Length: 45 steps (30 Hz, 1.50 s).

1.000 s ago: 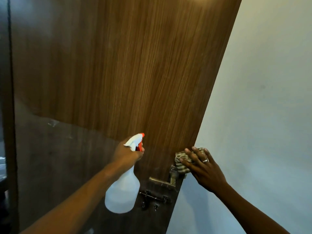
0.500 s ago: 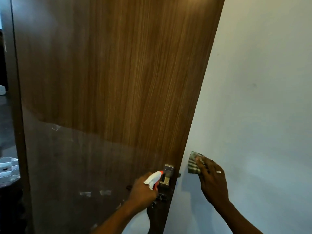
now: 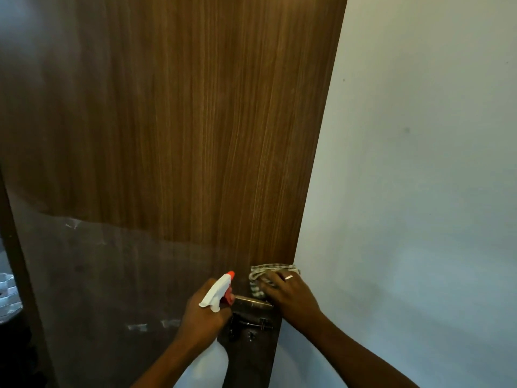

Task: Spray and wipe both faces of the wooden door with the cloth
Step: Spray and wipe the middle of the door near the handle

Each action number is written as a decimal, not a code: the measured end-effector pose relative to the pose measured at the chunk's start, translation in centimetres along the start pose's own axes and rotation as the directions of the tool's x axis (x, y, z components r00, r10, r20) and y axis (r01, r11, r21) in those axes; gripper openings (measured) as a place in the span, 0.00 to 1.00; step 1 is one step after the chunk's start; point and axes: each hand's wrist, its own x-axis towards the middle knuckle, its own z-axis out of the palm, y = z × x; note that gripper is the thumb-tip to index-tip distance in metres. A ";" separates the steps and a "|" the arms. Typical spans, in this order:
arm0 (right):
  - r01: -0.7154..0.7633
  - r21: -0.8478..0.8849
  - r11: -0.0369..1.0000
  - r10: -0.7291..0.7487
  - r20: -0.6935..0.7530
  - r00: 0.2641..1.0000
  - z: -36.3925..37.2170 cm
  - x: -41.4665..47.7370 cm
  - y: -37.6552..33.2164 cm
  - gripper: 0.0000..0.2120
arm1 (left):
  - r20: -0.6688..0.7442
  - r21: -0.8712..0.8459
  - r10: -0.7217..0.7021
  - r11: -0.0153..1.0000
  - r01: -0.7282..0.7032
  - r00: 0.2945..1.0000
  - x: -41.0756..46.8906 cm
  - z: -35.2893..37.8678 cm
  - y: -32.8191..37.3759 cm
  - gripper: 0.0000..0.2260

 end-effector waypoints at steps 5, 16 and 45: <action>-0.138 0.099 0.985 0.146 -0.079 0.986 -0.5 -5.0 1.8 0.25 | -0.020 -0.068 -0.104 0.992 0.102 0.994 1.5 -0.3 -0.9 0.26; -0.328 0.206 0.922 0.309 0.121 0.943 -0.4 0.8 -5.1 0.24 | 0.115 0.060 -0.027 0.998 0.020 0.993 2.4 2.0 0.3 0.23; -0.443 0.124 0.888 0.428 0.128 0.895 -3.3 2.3 -5.4 0.22 | 0.118 0.228 -0.168 0.964 0.138 0.979 2.1 1.1 -1.5 0.25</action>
